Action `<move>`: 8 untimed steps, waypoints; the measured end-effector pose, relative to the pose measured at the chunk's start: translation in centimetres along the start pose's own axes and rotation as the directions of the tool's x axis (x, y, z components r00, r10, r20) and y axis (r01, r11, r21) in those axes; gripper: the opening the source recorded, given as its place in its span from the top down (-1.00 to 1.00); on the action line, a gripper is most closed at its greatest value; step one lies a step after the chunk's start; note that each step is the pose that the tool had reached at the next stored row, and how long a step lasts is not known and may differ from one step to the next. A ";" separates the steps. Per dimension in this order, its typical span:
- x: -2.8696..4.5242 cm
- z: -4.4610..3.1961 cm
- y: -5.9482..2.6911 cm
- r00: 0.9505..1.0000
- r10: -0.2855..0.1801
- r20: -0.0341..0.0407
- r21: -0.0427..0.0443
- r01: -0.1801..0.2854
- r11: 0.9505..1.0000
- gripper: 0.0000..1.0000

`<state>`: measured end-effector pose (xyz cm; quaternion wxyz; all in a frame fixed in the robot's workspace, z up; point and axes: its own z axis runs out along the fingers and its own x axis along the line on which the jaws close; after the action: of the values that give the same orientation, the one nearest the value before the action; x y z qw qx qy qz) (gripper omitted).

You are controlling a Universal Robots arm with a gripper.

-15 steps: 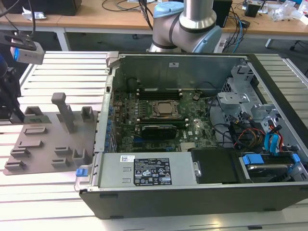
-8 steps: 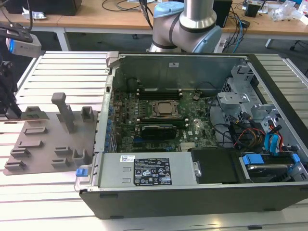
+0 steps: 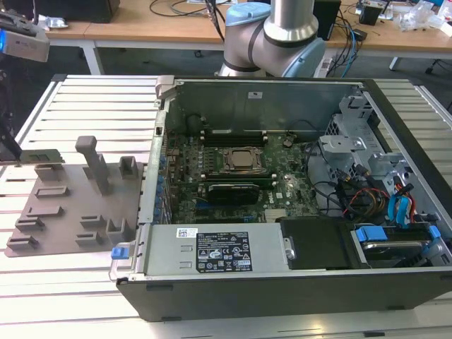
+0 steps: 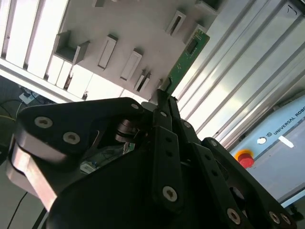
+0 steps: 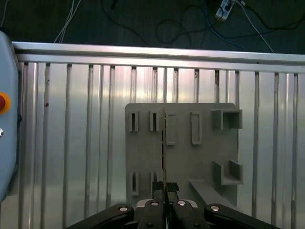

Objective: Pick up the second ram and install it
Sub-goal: 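Pick up the second ram and move it above second insertion slot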

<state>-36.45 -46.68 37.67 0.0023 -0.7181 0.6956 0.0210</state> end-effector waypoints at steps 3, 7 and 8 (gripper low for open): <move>-0.05 -1.51 0.04 1.000 0.000 0.000 0.000 0.000 1.000 0.73; -0.12 -3.71 0.09 1.000 0.000 0.000 0.000 0.000 1.000 0.73; -0.14 -4.31 0.11 1.000 0.000 0.000 0.000 0.000 1.000 0.73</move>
<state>-36.45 -46.68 41.99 0.0024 -0.7182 0.6956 0.0210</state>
